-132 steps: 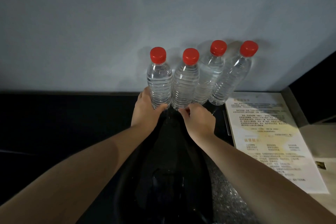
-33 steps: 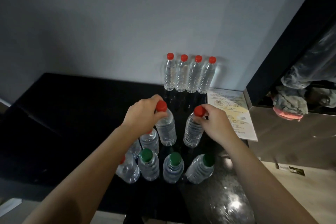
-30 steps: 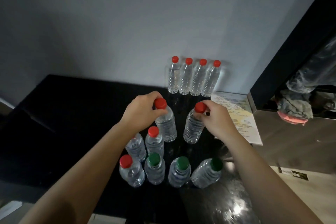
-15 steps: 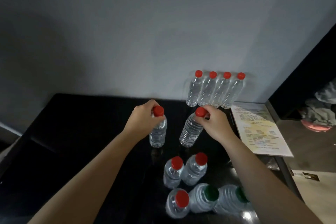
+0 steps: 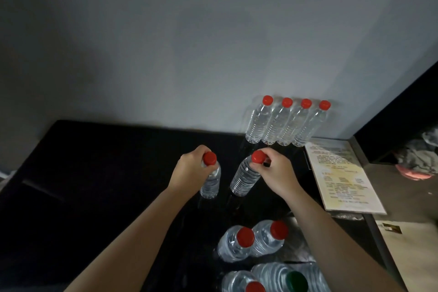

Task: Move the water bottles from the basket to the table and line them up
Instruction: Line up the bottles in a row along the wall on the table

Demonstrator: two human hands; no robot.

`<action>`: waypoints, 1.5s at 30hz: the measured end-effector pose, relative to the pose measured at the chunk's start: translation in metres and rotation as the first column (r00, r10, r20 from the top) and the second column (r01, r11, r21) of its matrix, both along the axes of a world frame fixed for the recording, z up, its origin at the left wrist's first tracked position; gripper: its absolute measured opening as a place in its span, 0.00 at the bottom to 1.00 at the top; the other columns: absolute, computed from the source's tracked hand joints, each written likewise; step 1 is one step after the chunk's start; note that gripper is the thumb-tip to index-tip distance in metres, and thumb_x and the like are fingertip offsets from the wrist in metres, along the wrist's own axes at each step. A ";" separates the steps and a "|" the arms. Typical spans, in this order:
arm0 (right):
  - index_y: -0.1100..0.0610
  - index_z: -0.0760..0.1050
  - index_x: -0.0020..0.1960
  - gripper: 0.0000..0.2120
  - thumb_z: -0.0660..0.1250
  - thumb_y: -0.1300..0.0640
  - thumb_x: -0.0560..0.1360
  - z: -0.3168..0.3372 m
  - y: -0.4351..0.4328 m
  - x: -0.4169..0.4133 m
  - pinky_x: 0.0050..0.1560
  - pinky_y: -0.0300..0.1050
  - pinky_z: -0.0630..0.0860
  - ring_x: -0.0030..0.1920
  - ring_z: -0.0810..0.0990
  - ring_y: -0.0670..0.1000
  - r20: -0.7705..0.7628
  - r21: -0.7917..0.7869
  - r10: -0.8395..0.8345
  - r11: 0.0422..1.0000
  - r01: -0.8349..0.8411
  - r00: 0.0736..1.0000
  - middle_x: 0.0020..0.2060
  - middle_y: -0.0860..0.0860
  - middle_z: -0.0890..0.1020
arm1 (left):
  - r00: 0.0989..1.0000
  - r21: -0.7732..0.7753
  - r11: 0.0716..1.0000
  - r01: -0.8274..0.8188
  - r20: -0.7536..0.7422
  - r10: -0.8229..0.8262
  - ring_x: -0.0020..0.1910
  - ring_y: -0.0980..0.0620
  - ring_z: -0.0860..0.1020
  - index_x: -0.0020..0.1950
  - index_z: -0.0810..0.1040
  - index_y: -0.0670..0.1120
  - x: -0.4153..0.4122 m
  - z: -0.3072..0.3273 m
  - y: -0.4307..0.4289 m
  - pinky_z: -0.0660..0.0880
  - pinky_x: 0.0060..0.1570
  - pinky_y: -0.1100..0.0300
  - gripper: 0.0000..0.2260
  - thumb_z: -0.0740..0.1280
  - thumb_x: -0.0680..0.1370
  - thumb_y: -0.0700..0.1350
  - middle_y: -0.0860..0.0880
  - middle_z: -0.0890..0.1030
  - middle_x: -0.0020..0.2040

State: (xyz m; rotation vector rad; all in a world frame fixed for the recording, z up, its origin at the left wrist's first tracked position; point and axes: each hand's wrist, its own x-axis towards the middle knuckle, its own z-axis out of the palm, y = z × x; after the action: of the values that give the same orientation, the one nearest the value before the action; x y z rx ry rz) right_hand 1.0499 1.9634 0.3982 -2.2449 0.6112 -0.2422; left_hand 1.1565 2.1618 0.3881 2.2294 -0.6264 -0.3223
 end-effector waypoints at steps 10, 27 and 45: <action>0.51 0.76 0.53 0.12 0.74 0.56 0.71 -0.009 -0.003 0.001 0.47 0.28 0.67 0.47 0.76 0.38 -0.014 0.056 0.080 0.995 -0.079 0.997 0.45 0.44 0.80 | 0.998 -0.054 0.998 -0.016 0.068 0.019 0.45 0.61 0.78 0.55 0.75 0.53 -0.009 -0.020 -0.004 0.77 0.46 0.64 0.12 0.72 0.74 0.50 0.58 0.80 0.46; 0.53 0.67 0.70 0.36 0.79 0.53 0.66 -0.108 -0.045 0.017 0.65 0.42 0.70 0.57 0.76 0.36 -0.313 0.305 0.414 0.896 -0.323 0.855 0.55 0.39 0.78 | 0.968 -0.113 0.992 -0.059 -0.249 0.029 0.63 0.61 0.71 0.70 0.59 0.63 -0.020 -0.121 0.013 0.71 0.64 0.60 0.38 0.78 0.68 0.48 0.59 0.71 0.65; 0.53 0.79 0.55 0.18 0.78 0.56 0.67 -0.169 -0.038 0.018 0.54 0.32 0.75 0.52 0.80 0.38 -0.030 0.255 0.248 0.939 -0.233 0.968 0.48 0.39 0.82 | 0.961 -0.086 0.988 -0.131 -0.256 0.105 0.48 0.74 0.76 0.65 0.72 0.49 -0.004 -0.148 -0.013 0.70 0.42 0.80 0.29 0.78 0.67 0.45 0.63 0.79 0.47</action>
State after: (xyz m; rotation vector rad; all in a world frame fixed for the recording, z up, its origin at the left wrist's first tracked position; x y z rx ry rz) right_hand 1.0683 1.9253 0.2288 -2.0624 0.3695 0.0279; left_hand 1.1525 2.1484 0.2406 2.0744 -0.3642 -0.4908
